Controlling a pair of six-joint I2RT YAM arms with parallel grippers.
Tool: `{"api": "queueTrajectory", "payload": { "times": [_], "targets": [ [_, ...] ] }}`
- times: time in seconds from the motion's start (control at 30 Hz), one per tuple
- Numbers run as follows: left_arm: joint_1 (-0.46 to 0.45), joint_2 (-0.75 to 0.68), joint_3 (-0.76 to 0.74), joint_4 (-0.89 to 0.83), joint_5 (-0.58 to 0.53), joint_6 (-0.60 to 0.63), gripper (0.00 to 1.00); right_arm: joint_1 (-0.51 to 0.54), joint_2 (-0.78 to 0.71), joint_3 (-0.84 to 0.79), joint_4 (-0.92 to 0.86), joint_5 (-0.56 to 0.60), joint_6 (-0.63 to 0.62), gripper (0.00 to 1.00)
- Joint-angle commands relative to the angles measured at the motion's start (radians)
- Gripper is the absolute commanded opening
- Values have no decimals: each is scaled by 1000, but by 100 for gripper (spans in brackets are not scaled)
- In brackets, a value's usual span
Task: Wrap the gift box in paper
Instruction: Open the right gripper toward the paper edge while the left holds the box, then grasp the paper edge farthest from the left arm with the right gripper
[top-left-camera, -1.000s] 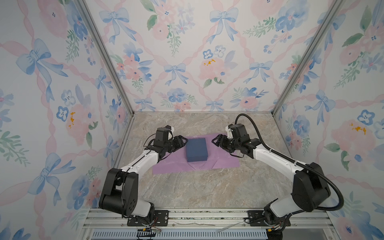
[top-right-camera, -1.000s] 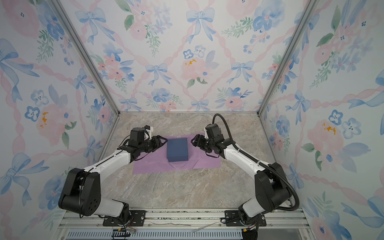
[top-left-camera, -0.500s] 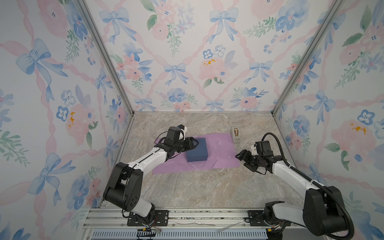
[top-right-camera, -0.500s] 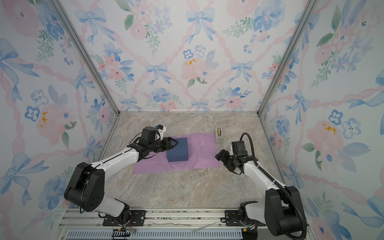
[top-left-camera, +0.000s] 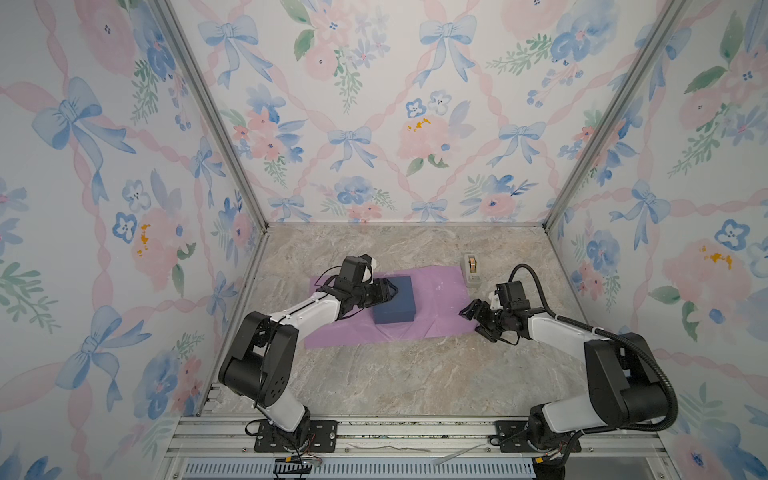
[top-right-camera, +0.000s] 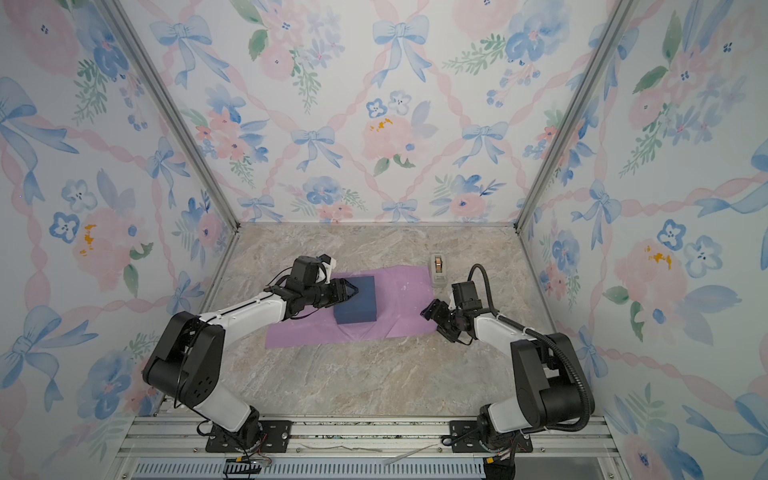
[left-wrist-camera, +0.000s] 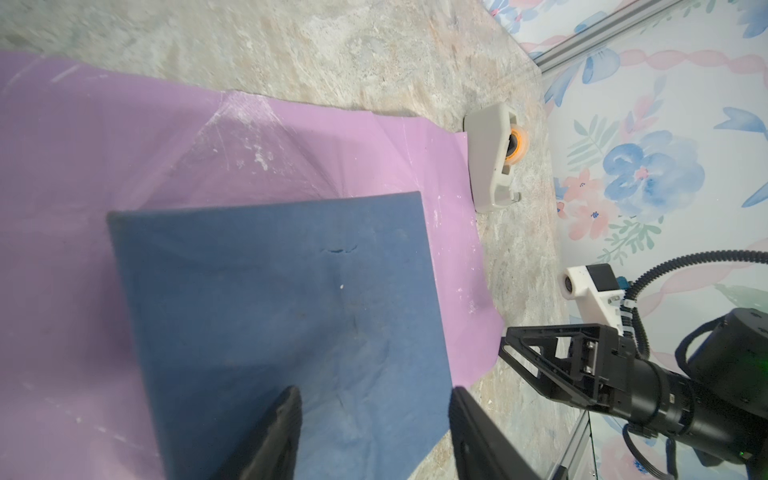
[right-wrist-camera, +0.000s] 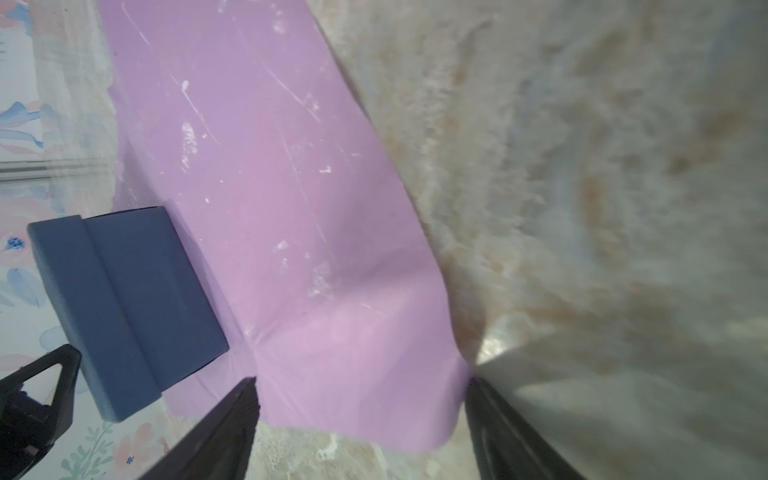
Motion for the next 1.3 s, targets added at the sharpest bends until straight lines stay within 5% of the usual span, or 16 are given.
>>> {"api": "queueTrajectory", "payload": {
  "times": [0.0,0.3,0.43,0.83,1.27],
  "targets": [
    [-5,23,-7,-4,-18,12,59,27,86,-21,147,-39,32,80],
    [-2,32,-5,5,-21,5,58,27,211,-17,584,-129,55,81],
    [-1,34,-4,5,-24,2,58,8,253,11,645,-144,46,80],
    [5,43,-6,5,-44,-5,58,-55,260,150,334,-211,-180,76],
    [6,43,0,6,-51,-9,57,-105,240,225,101,-241,-339,42]
  ]
}}
